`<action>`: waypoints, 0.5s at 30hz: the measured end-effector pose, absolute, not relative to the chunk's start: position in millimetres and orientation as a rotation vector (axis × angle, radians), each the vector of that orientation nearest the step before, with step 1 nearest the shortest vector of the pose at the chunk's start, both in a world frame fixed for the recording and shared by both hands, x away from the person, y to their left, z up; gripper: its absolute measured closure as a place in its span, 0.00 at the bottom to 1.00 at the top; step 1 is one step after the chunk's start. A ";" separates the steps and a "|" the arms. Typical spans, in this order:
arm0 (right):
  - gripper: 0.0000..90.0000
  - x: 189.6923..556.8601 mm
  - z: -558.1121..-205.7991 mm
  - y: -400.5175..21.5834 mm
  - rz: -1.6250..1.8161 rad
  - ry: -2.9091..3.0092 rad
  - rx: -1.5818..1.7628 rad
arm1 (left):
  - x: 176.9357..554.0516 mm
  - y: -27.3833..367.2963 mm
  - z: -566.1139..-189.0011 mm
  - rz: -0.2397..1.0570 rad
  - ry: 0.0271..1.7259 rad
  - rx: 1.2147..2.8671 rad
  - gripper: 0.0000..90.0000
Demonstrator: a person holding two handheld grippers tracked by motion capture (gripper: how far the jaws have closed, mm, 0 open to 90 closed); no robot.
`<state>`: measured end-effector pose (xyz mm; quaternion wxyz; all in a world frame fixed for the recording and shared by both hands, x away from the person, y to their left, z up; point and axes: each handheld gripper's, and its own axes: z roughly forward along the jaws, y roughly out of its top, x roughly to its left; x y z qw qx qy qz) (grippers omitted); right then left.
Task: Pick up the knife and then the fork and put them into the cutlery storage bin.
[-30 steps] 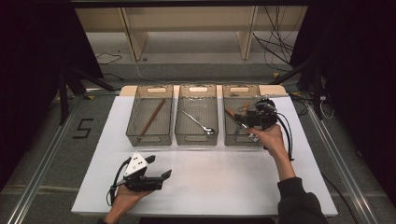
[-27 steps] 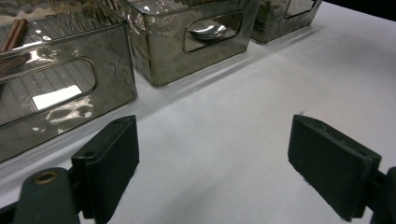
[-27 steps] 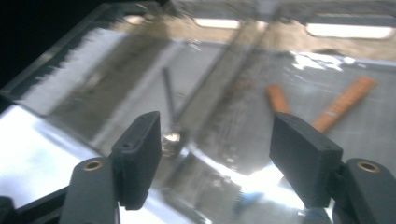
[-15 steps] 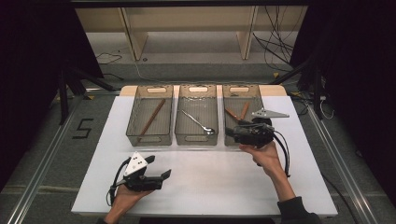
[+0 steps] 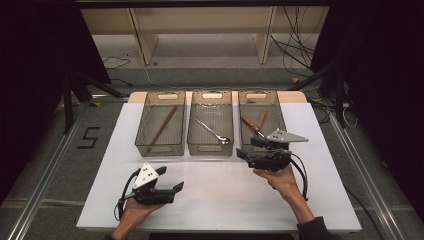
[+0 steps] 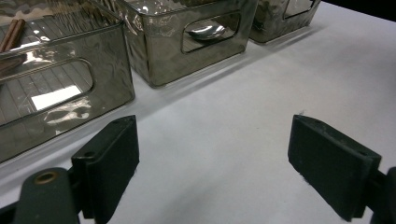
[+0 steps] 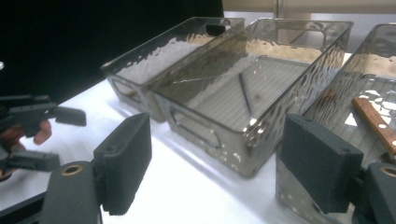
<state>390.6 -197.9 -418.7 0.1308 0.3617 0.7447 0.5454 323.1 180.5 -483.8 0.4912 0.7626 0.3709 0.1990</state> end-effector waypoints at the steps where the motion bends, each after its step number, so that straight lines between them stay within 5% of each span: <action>1: 0.28 387.8 -420.1 -198.7 1.589 2.163 1.045 | 322.3 180.8 -484.2 0.486 0.899 1.850 0.18; 15: 0.26 355.8 -437.9 -207.0 1.603 2.177 0.975 | 322.0 182.3 -483.5 0.477 0.903 1.839 0.18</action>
